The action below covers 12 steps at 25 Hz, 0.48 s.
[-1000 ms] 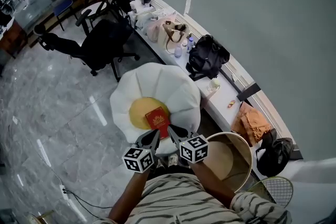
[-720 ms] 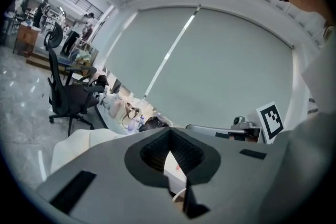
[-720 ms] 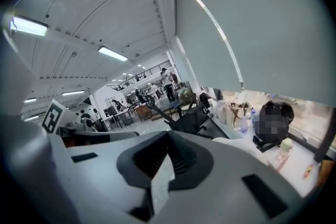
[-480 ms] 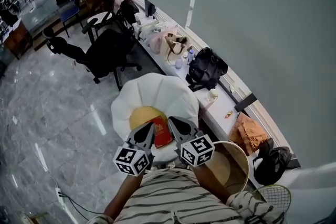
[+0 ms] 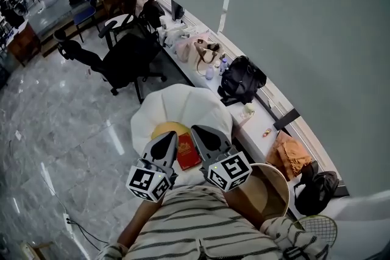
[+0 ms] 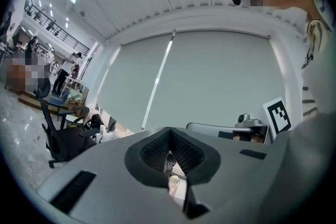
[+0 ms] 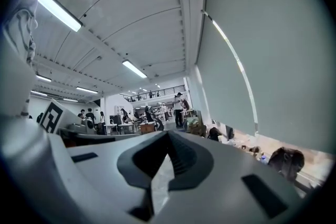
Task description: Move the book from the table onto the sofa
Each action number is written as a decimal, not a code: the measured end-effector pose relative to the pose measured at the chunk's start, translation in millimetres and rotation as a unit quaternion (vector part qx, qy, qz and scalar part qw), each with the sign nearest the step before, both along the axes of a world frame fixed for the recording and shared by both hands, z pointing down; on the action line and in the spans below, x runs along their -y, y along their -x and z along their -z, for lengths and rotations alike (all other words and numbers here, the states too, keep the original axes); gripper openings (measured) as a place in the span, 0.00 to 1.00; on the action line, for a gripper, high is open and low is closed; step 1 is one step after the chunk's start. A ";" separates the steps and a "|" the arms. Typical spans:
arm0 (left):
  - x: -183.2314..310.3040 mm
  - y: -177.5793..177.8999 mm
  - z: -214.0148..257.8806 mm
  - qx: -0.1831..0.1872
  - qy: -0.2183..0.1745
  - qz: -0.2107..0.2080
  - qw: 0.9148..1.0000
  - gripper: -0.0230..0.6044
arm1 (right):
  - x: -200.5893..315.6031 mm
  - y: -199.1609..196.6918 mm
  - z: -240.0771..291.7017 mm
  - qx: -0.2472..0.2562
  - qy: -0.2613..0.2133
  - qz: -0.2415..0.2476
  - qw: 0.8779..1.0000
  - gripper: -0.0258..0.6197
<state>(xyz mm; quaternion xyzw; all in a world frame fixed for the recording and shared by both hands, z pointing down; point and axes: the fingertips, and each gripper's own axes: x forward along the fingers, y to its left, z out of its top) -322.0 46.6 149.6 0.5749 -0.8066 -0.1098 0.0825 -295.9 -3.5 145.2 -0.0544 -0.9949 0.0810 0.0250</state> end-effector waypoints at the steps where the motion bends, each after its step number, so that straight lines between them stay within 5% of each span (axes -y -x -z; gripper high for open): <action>1: -0.3 -0.1 1.5 0.003 0.000 0.001 1.000 0.04 | -0.5 0.4 1.0 0.003 0.000 0.001 1.000 0.06; 12: -2.3 2.6 7.1 0.011 -0.001 0.010 1.000 0.04 | -9.4 5.2 6.1 0.013 -0.011 0.013 1.000 0.06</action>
